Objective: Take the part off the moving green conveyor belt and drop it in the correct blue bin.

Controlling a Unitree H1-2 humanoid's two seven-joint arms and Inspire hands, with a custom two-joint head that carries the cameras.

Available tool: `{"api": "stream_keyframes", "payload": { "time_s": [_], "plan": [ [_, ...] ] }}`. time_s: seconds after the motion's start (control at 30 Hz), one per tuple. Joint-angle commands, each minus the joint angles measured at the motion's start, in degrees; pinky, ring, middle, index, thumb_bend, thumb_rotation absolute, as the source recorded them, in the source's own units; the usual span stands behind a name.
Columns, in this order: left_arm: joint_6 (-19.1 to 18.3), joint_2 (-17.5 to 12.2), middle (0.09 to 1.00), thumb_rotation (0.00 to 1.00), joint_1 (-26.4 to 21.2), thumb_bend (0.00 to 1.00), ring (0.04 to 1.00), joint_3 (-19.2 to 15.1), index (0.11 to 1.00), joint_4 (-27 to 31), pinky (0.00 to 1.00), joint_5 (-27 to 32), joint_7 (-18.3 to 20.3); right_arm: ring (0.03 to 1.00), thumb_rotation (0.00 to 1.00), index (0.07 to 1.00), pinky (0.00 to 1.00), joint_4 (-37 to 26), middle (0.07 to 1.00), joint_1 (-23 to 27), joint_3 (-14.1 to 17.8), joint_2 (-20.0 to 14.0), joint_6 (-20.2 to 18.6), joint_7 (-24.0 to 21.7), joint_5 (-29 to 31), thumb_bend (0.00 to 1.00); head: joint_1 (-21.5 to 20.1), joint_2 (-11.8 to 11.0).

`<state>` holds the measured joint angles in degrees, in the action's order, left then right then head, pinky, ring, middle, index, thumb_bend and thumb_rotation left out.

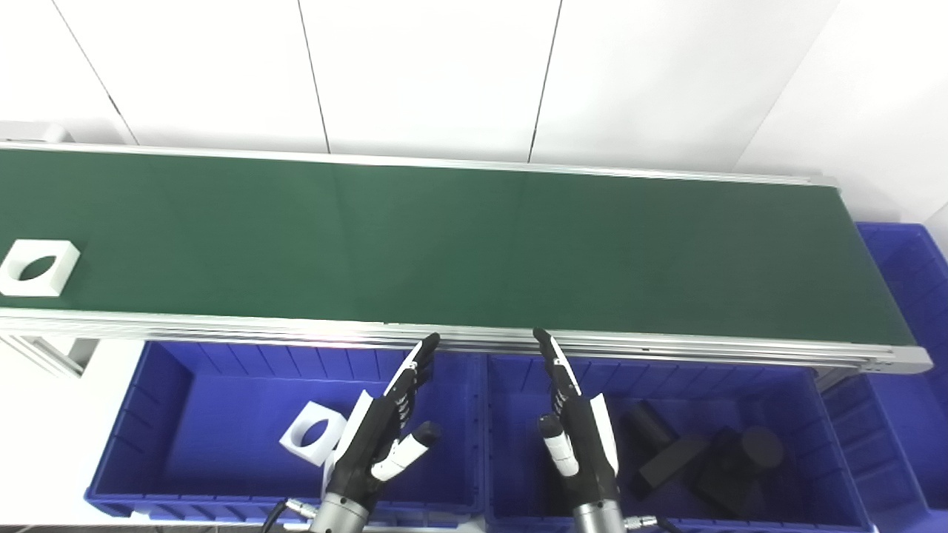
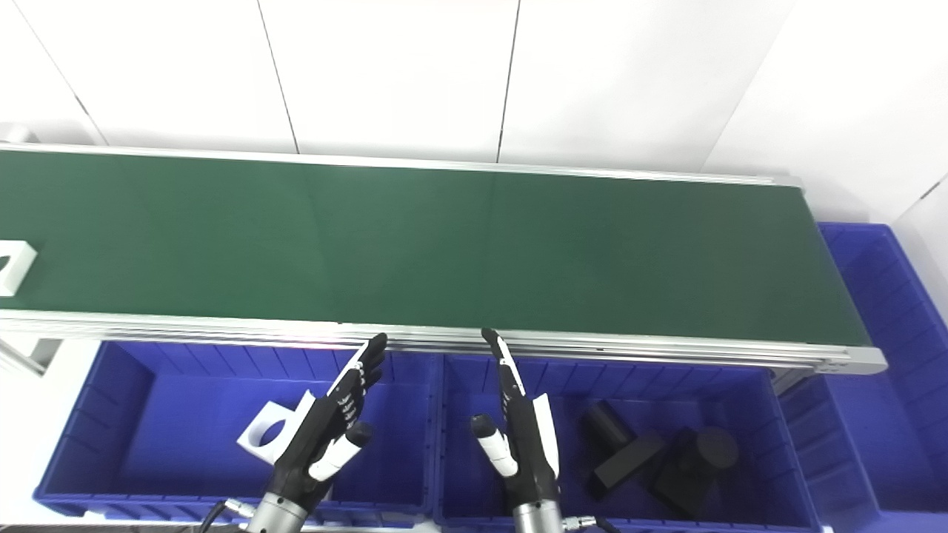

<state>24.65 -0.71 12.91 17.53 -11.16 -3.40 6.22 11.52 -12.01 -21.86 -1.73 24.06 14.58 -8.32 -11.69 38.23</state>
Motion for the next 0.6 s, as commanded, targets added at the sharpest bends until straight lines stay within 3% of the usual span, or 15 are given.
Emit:
{"api": "stream_keyframes", "payload": {
  "time_s": [0.0,0.57],
  "plan": [
    [2.2,0.1,1.000,0.84,-1.1,0.87,1.000,0.5,0.960,1.2,1.00,-0.6,-0.8,1.000,1.00,0.957,1.00,-1.1,0.987,0.5,-0.2,0.1,2.8,0.0,-0.1,0.92,0.1,0.0],
    [2.3,-0.3,0.999,0.86,-1.7,0.86,1.000,2.1,0.960,2.5,1.00,-0.9,-3.5,1.000,0.99,0.946,1.00,-0.9,0.985,0.1,-0.1,0.5,2.9,-0.2,0.3,0.92,0.3,-0.4]
  ]
}}
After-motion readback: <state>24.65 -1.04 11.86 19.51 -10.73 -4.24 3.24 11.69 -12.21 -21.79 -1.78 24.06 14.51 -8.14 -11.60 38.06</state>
